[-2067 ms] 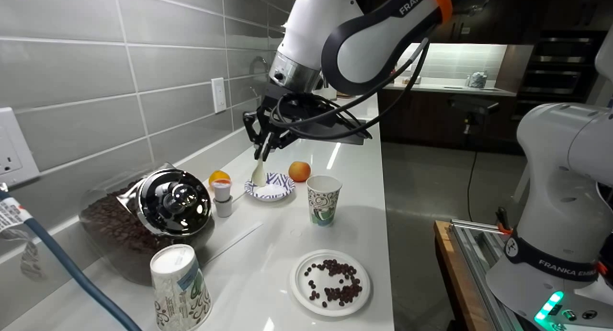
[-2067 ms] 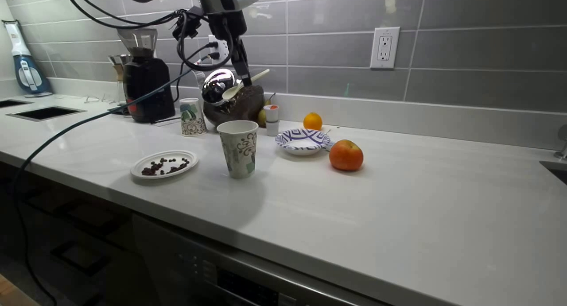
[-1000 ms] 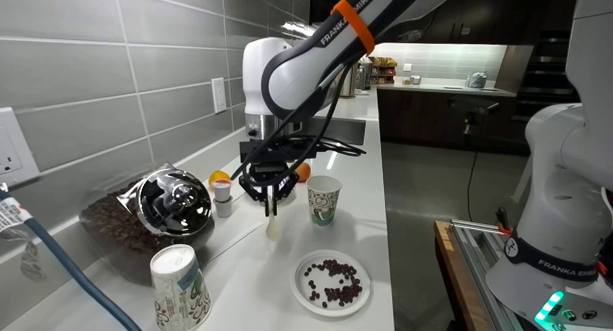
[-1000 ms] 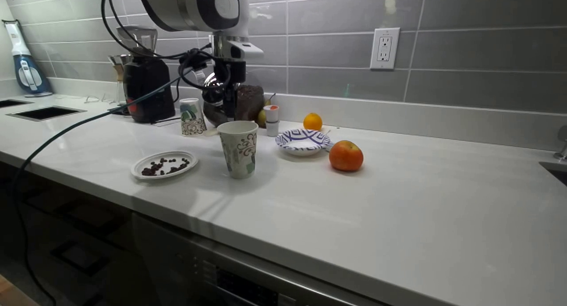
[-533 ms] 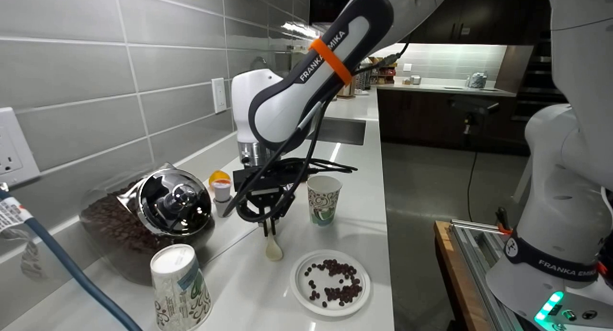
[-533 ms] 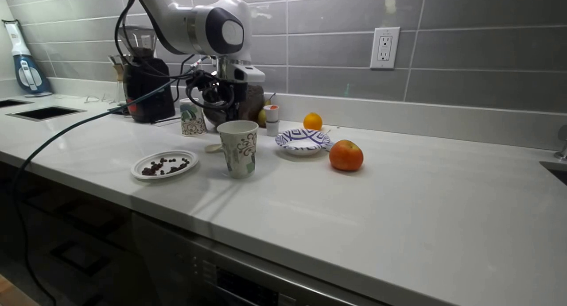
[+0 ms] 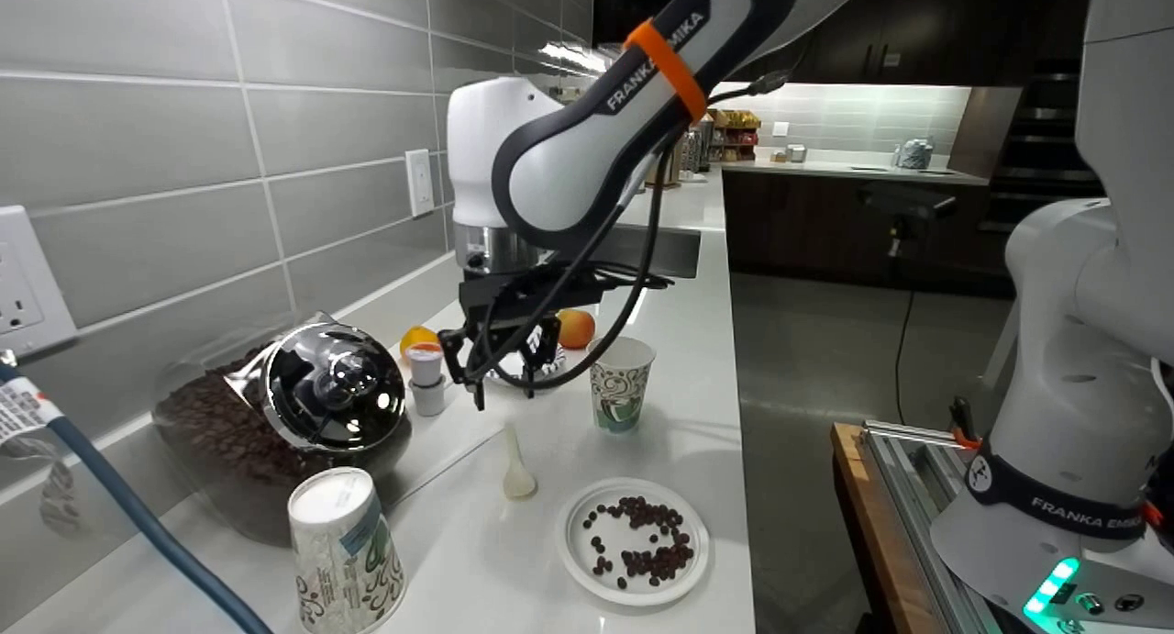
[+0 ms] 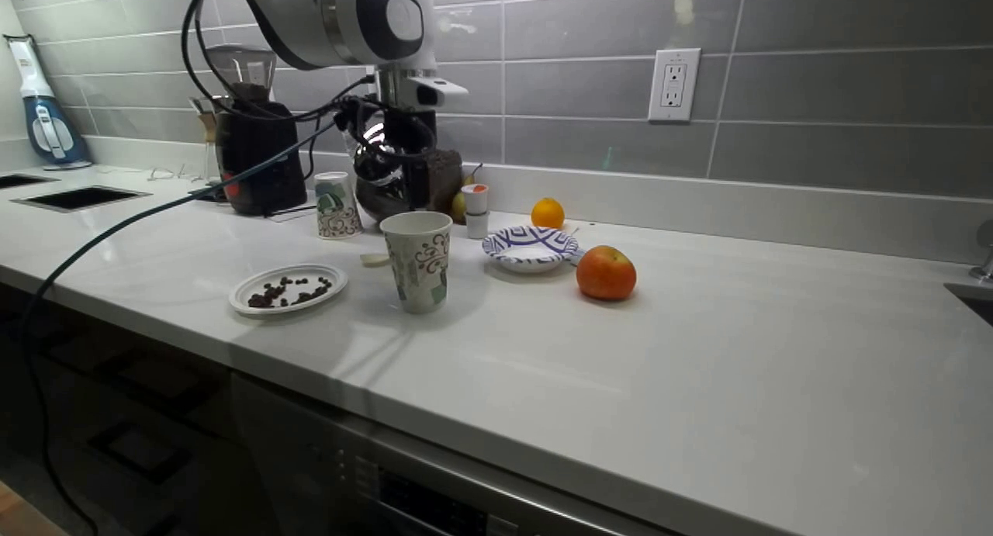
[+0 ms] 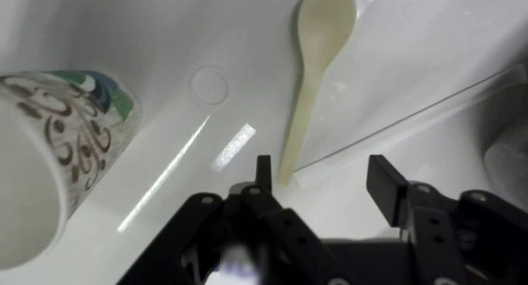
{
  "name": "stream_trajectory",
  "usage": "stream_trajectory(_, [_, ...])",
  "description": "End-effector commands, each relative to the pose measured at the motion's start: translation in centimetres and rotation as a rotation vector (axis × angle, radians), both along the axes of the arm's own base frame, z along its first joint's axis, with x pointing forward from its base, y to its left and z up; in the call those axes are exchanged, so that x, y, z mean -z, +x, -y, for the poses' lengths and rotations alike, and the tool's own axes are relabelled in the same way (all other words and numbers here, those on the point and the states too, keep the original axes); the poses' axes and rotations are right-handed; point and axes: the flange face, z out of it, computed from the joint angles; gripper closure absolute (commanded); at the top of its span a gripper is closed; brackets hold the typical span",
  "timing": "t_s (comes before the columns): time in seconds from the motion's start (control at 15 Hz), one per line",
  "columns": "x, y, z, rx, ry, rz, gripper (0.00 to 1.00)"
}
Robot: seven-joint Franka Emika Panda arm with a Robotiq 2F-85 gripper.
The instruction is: Use the spoon to put the contents on the plate in the cup
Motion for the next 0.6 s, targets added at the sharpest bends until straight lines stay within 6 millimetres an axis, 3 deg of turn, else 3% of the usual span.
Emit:
stream_trajectory(0.0, [-5.0, -3.9, -0.5, -0.18, -0.052, 0.074, 0.07])
stream_trajectory(0.13, [-7.7, -5.0, -1.2, -0.261, -0.067, 0.133, 0.0])
stream_trajectory(0.33, [-11.8, -7.5, -2.7, -0.387, -0.044, 0.224, 0.0])
stream_trajectory(0.53, [-14.4, -10.0, -3.4, -0.535, 0.025, 0.259, 0.0])
